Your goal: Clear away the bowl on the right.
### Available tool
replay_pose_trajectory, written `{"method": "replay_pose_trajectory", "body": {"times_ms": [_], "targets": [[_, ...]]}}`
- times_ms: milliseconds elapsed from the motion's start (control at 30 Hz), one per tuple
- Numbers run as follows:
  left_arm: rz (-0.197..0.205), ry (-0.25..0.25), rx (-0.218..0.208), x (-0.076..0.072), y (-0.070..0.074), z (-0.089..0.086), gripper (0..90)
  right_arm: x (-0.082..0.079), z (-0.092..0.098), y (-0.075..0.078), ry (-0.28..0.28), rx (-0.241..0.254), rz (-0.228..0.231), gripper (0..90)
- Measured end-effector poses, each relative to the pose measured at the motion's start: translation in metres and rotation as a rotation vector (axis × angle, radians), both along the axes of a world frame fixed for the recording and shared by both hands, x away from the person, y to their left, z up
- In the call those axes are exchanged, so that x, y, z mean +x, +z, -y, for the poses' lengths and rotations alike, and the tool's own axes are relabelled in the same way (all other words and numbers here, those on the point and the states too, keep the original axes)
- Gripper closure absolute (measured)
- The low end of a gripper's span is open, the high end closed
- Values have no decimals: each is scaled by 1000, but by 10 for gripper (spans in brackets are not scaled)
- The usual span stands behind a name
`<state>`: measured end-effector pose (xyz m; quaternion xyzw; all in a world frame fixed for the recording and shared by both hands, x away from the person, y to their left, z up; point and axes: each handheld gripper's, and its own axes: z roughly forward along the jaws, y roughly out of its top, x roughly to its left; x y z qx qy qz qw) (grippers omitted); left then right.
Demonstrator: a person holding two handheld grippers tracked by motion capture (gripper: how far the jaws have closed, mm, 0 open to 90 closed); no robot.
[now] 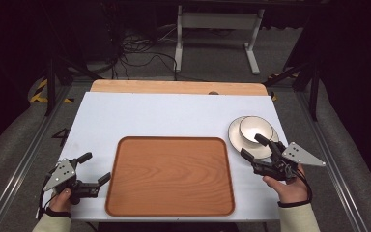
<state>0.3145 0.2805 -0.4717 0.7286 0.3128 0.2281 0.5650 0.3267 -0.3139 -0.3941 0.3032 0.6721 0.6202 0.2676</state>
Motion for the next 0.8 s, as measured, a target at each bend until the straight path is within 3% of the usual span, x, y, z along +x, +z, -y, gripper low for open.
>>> {"method": "replay_pose_trajectory", "body": {"times_ms": [133,300,800], "targets": [[-5,-4,6,0,0,0,4,-1,0,7,2,-18,27,237],[-13,-1,-4,1,0,0,3,1,-1,14,-3,10,49,215],[-26,-2,-1,3,0,0,4,27,4,33,-51,-34,38,209]]}}
